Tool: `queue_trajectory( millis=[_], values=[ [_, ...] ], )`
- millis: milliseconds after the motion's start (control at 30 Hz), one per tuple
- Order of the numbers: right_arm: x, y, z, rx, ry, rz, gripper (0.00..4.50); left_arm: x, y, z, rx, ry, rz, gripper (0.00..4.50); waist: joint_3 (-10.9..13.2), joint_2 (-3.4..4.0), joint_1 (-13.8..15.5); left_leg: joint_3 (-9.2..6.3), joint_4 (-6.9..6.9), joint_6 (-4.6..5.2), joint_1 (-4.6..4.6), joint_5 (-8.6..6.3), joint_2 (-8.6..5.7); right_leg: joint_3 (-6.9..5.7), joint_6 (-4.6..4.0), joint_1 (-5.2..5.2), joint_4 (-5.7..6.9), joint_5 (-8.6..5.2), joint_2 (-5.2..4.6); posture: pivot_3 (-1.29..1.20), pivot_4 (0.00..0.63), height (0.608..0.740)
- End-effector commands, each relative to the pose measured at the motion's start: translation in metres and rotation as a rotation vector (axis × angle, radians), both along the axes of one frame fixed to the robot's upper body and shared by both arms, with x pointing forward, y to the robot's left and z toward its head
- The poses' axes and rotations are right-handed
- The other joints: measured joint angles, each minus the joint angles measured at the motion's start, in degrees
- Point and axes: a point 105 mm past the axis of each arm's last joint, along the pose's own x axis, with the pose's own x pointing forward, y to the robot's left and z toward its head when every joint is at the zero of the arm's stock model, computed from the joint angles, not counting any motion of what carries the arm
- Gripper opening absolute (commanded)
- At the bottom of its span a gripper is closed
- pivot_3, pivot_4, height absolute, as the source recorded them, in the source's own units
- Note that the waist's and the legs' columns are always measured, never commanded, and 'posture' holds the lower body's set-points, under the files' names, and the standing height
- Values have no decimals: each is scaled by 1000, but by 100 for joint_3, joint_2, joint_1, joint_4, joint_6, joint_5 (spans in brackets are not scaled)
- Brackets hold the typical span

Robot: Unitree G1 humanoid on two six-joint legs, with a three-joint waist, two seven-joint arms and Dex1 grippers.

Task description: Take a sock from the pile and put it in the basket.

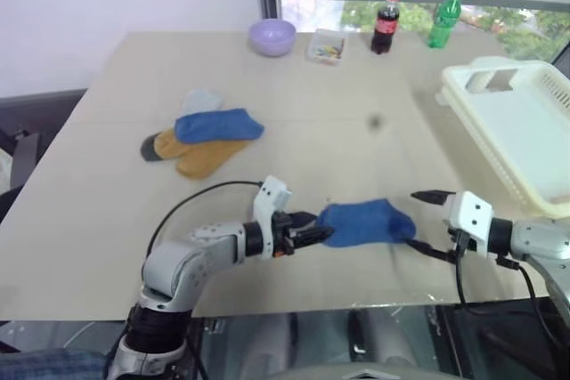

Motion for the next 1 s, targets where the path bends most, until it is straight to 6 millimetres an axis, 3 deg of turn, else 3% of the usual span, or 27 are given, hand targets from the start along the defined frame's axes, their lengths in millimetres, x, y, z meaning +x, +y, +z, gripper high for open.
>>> queue_trajectory(
  millis=[33, 167, 400, 667, 1000],
  values=[
    [-6, 3, 24, 123, -22, -20, 4500, 15, 11, 27, -57, -154, 33, 3190, 0, 1, 1, -1, 0, 0, 0, 0, 2, 0, -1, 0, 0, 0, 2, 0, 150, 740],
    [-23, 8, 36, 260, -19, -13, 4500, 51, 41, 36, 25, -291, 204, 3190, 1, 2, 10, -5, -1, 0, 0, 0, 2, -8, -1, 1, 1, 0, 4, 0, 150, 740],
    [-29, 15, 57, 416, -11, -24, 4500, 112, 88, 44, 303, -574, 477, 3190, 4, -4, 7, 4, 0, 0, -1, 0, -2, 4, 1, 2, -2, 1, 0, 0, 150, 740],
    [-29, 18, 48, 368, 49, -41, 4500, 153, 83, 36, 441, -674, 472, 3190, 7, -10, 23, 37, -2, 0, -13, 0, -3, -2, -11, 1, -10, 8, -2, 0, 150, 740],
    [-27, 9, 50, 355, 40, -93, 4500, 179, 104, 36, 518, -683, 580, 3190, 14, -21, 7, 38, -3, 1, -12, 0, 0, -2, -4, 0, -9, 6, 1, 0, 150, 740]
  ],
)
